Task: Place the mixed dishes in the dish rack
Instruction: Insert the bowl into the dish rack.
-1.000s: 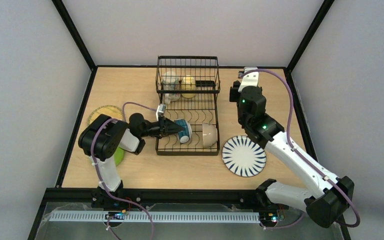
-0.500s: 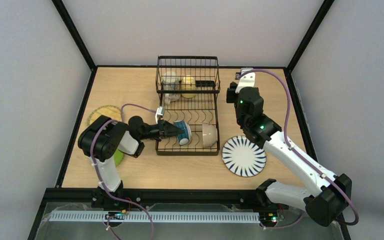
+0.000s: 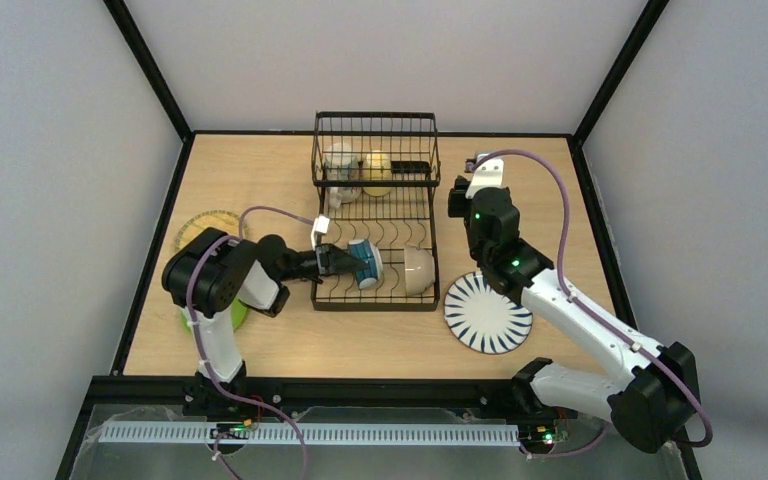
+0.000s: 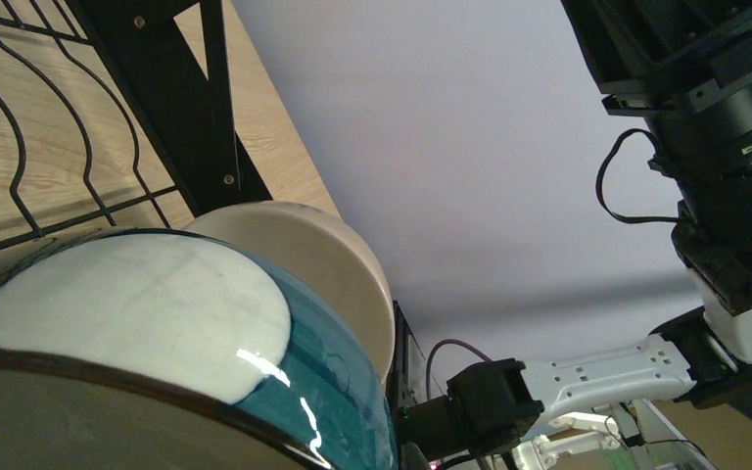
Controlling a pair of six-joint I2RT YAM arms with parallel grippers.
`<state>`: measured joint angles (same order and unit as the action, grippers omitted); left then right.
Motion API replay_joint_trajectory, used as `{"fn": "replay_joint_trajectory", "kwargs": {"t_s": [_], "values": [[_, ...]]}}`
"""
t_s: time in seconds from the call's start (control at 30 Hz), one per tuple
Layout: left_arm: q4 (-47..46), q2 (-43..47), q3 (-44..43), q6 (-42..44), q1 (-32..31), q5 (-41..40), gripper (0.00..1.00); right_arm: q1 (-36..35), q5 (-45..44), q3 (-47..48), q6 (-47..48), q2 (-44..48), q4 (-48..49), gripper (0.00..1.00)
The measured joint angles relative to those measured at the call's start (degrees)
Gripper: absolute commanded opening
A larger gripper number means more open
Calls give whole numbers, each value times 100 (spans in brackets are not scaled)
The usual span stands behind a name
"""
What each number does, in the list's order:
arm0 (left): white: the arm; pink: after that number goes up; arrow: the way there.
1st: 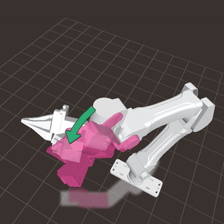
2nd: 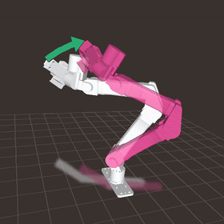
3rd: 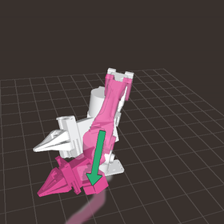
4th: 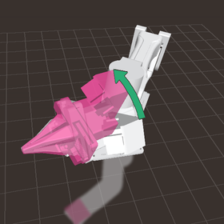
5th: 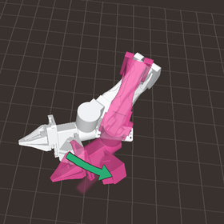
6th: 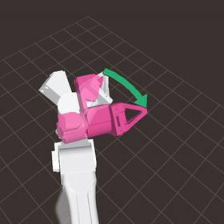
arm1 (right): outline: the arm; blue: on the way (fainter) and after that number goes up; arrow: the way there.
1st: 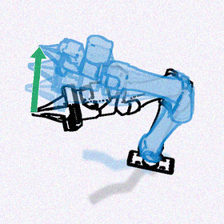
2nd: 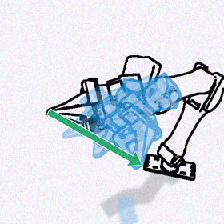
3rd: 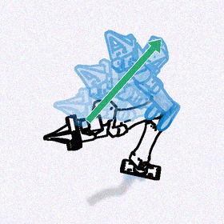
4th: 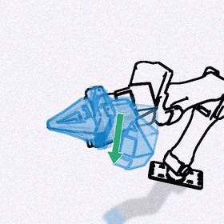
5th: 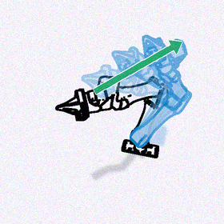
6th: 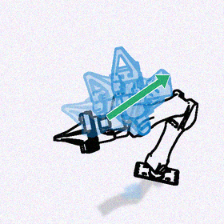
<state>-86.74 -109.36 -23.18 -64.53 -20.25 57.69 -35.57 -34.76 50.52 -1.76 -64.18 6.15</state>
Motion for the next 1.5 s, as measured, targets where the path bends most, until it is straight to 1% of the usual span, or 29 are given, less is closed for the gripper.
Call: {"fn": "replay_joint_trajectory", "kwargs": {"t_s": [0.27, 0.43, 0.63, 0.83, 0.9, 1.1, 1.27, 1.33, 1.4, 1.47, 1.5], "values": [[-72, -94, -39, 28, -2, -22, 2, 0, 109, -114, 72, 0, 273, 83], [-81, -70, 81, 151, -4, -26, 2, 0, 129, -284, 149, 0, 450, 83], [-52, 17, 243, 562, -9, 11, 2, 0, 192, -466, 153, -2, 625, 84], [-48, 138, 577, 1145, 24, 20, 2, -52, 251, -570, 160, -85, 822, 88], [-50, 138, 610, 1266, 42, 35, 2, -105, 271, -570, 160, -181, 861, 91], [-50, 138, 660, 1438, 68, 50, 2, -162, 382, -533, 79, -529, 765, 94], [-48, 114, 664, 1508, 109, 83, 2, -162, 426, -503, -197, -846, 503, 99], [-50, 105, 664, 1523, 127, 87, 2, -162, 424, -503, -337, -979, 387, 100], [-52, 90, 664, 1532, 133, 96, 9, -162, 426, -503, -457, -1091, 249, 100], [-52, 72, 664, 1543, 142, 114, 23, -162, 431, -503, -564, -1156, 157, 100], [-50, 63, 667, 1537, 142, 127, 27, -162, 439, -503, -610, -1172, 142, 100]]}}
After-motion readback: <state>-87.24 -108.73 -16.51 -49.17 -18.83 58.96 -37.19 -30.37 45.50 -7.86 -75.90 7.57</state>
